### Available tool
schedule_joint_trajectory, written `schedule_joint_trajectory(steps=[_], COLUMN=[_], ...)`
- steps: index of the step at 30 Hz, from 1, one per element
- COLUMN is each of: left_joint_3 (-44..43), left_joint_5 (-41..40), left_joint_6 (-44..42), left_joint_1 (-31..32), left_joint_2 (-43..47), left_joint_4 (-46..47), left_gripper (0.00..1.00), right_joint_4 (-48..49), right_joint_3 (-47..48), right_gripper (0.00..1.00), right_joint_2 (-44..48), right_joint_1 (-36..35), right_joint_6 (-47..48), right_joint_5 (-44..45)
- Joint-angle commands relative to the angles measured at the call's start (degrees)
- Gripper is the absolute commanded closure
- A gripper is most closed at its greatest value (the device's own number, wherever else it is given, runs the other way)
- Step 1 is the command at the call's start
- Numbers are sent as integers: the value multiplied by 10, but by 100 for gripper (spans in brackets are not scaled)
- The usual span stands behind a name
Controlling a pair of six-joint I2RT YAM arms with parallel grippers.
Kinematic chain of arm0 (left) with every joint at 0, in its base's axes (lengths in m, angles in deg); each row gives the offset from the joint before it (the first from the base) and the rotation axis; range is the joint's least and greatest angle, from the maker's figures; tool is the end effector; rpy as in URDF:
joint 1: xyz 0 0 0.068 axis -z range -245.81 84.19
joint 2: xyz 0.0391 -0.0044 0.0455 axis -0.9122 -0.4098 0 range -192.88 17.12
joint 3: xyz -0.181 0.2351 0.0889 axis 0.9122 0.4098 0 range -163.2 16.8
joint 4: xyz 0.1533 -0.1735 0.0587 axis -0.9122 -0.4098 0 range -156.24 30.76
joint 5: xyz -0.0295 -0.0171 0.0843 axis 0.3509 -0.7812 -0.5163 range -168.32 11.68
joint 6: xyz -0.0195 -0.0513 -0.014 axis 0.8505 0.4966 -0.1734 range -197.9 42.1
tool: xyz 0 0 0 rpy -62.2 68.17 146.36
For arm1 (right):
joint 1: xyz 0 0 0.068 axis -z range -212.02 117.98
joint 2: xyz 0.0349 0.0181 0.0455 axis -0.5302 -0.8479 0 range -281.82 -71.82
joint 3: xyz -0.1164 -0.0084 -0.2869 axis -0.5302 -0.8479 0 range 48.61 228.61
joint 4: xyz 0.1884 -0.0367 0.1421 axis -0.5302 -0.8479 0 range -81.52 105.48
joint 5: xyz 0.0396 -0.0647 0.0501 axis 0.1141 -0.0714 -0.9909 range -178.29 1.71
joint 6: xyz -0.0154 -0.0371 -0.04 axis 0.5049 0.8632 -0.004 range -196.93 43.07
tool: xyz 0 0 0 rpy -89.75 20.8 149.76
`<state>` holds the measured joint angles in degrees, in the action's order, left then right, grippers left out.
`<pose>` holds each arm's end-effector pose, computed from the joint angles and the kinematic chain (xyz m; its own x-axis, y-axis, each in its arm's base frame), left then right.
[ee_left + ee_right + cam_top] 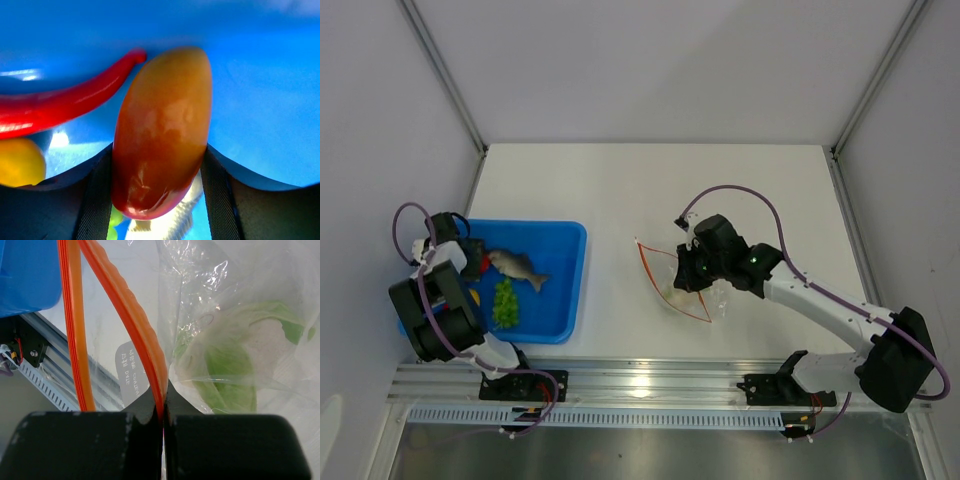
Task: Place the food in the zip-top bag and seal the zipper
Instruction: Pick up the fake fruit from the bin.
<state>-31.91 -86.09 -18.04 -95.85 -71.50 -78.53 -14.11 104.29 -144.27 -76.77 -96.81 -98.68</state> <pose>0.2385 0.1441 0.2225 0.1074 -0.9277 -0.3576 -0.9222 0.0414 -0.3844 0.1623 0.1708 0.3134 -0.7488 -0.2715 -0.6046 -0.5596 0.7478 0.3573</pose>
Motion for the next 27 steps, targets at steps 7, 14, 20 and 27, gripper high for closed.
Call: schedule_joint_trajectory(steps=[7, 14, 20, 27], left_joint_3=[33, 53, 41, 46], left_joint_5=[32, 48, 123, 233], left_joint_6=[-15, -29, -79, -88], left_joint_1=[16, 72, 179, 378], left_joint_2=[144, 317, 443, 497], left_joint_4=[-21, -80, -109, -44], left_gripper=[99, 99, 99, 99], right_joint_4=[7, -10, -27, -37], right_joint_3=[9, 29, 68, 114], right_gripper=[100, 100, 100, 100], right_joint_2=[27, 29, 13, -6], right_joint_1=[1, 0, -1, -4], right_joint_6=[-12, -19, -25, -33], right_joint_5=[5, 20, 40, 55])
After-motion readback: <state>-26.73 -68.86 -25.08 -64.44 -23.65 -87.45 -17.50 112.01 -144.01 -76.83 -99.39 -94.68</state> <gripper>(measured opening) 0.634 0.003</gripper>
